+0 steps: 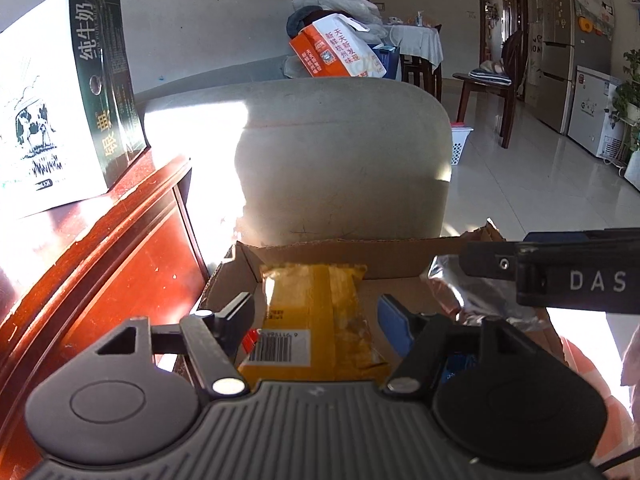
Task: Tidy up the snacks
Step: 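Open both grippers to drop the yellow and silver bags into the box, then move both open grippers back down to the snack pile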
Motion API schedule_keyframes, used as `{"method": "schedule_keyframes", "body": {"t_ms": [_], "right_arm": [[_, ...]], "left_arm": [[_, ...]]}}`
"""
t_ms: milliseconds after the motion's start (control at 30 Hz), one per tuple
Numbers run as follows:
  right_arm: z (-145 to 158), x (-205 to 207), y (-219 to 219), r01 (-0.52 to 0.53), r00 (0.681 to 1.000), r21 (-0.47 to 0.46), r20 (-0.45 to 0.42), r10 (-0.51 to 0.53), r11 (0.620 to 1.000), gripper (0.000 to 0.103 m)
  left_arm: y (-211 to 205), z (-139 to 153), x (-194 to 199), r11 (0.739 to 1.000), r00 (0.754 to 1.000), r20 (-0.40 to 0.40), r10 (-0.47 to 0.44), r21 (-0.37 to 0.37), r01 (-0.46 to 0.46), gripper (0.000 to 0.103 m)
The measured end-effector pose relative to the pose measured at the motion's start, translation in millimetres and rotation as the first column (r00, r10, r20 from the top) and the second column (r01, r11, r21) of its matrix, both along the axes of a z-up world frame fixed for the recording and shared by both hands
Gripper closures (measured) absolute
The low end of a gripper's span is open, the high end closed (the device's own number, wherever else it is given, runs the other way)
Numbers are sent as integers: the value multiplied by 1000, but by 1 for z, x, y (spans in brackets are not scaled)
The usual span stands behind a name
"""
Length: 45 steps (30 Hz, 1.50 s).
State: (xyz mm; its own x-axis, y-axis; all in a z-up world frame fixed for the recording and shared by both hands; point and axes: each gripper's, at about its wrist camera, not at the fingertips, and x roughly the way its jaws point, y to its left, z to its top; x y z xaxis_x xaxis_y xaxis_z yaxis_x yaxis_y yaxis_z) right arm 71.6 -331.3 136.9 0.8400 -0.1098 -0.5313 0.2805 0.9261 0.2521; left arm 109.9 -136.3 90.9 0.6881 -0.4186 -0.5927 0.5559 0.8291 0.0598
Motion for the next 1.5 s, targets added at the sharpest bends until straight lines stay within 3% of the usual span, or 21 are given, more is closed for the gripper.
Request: {"method": "schedule_keyframes", "body": {"t_ms": [67, 300, 433, 667, 933, 1100, 1500], "right_arm": [[-1, -3, -4, 16, 1000, 30, -3, -16, 999, 27], [0, -13, 4, -5, 999, 5, -40, 5, 1000, 16], [-2, -22, 9, -30, 997, 11, -75, 31, 999, 16], [-7, -43, 19, -20, 990, 39, -141, 25, 999, 15], [-23, -70, 33, -9, 970, 57, -243, 23, 998, 12], [-41, -86, 40, -10, 952, 89, -305, 37, 996, 12], [-77, -118, 48, 36, 898, 147, -439, 32, 989, 12]], "left_arm": [[1, -1, 0, 1000, 1000, -14, 19, -13, -19, 15], [20, 10, -5, 1000, 998, -50, 25, 8, -24, 14], [34, 11, -16, 999, 998, -59, 28, 31, -26, 13], [59, 1, -25, 998, 983, -167, 69, 25, -66, 13], [73, -11, -44, 994, 976, -199, 89, 73, -76, 13], [84, -22, -53, 991, 967, -229, 111, 100, -90, 13], [91, -45, -56, 989, 928, -342, 147, 84, -126, 13]]}}
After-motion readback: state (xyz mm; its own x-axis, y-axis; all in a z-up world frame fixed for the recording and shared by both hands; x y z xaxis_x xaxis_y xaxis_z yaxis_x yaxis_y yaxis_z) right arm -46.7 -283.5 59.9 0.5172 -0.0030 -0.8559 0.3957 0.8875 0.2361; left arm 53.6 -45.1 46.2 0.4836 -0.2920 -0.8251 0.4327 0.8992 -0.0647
